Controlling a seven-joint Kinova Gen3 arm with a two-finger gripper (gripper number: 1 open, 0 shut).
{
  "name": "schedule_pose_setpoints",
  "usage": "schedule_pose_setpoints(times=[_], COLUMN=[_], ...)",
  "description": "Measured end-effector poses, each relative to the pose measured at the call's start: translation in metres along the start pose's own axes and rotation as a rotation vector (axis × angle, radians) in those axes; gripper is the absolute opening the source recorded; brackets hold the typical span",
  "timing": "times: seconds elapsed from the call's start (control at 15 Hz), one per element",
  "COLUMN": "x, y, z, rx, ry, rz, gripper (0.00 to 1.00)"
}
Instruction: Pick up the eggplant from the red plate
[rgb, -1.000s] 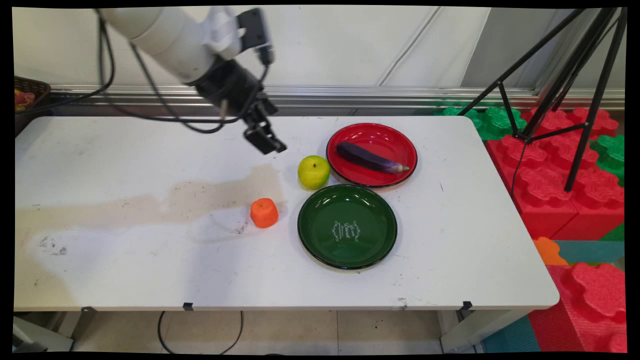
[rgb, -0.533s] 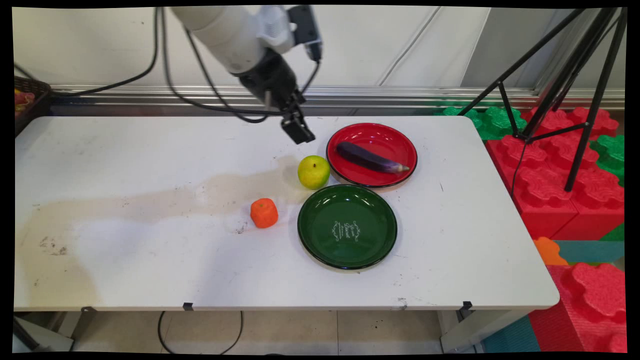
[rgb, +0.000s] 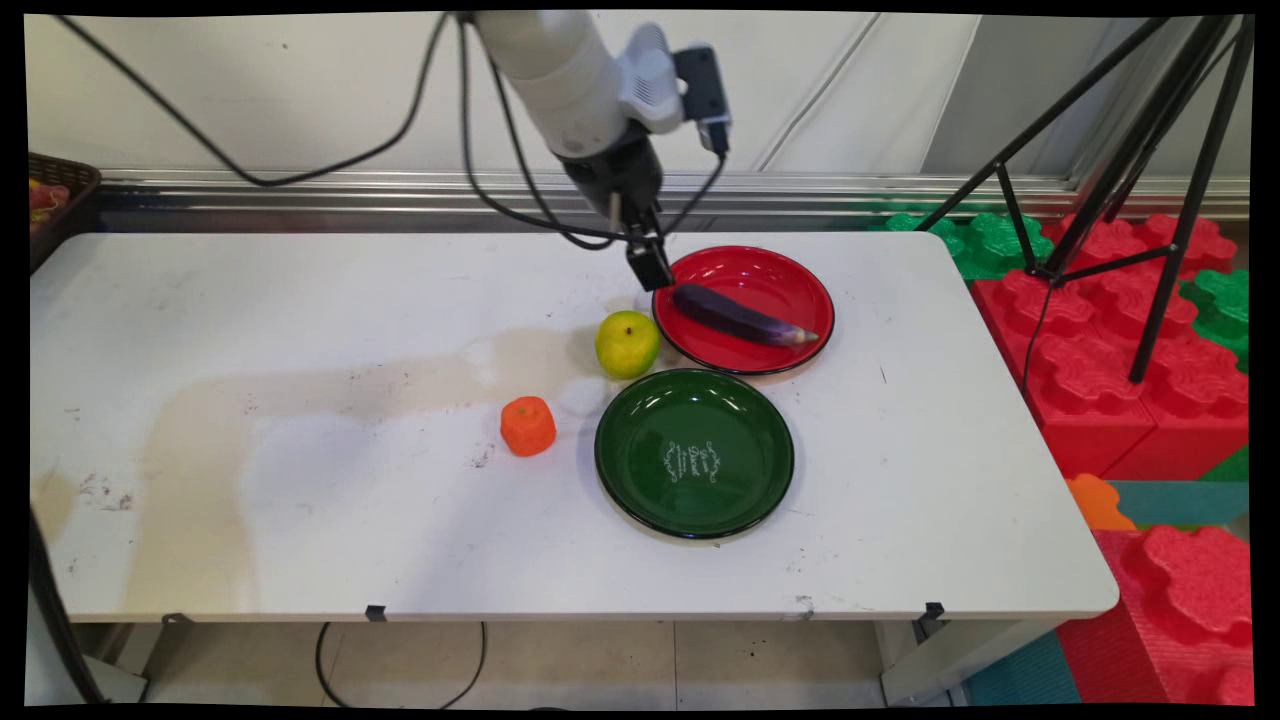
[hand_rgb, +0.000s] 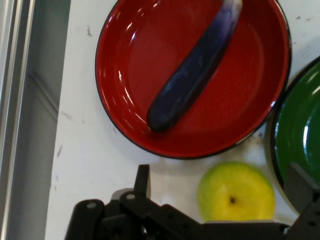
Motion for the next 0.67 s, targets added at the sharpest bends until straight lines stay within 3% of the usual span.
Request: schedule_pose_setpoints(times=[0.67], x=[0.046], y=[-0.02], z=[0.115], rx=[-0.094], ry=[-0.077], rz=[0.171], gripper=[1.0])
